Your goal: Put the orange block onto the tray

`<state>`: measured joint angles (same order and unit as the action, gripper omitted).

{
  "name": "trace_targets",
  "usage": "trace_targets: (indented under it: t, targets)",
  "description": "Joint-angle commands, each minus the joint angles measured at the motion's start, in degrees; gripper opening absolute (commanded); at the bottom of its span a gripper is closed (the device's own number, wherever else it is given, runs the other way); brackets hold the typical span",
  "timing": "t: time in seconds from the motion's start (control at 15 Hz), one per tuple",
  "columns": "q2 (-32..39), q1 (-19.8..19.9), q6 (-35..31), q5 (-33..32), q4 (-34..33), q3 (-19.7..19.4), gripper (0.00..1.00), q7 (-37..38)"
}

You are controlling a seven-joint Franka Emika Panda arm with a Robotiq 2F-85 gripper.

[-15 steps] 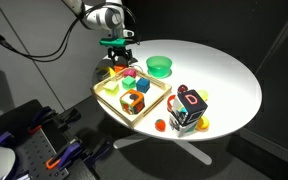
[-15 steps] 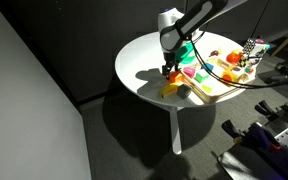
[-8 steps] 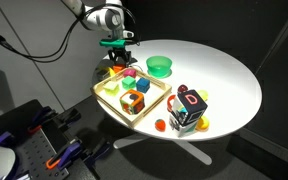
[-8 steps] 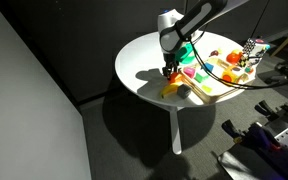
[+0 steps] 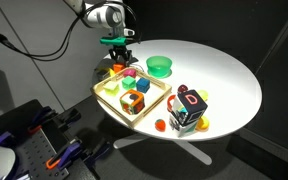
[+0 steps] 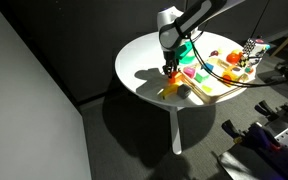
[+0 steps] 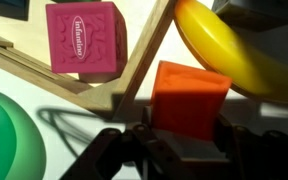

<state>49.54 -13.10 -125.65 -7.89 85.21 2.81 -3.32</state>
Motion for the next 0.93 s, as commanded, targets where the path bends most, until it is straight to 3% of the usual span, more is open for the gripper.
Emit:
trace_targets:
  t: [0.0, 0.87]
  targets:
    - [-1.51, -0.19, 3.15, -1.24, -1.04, -0.37, 0.31, 1.19]
    - [-9.44, 0.16, 6.10, -1.37, 4.11, -1.04, 0.31, 3.62]
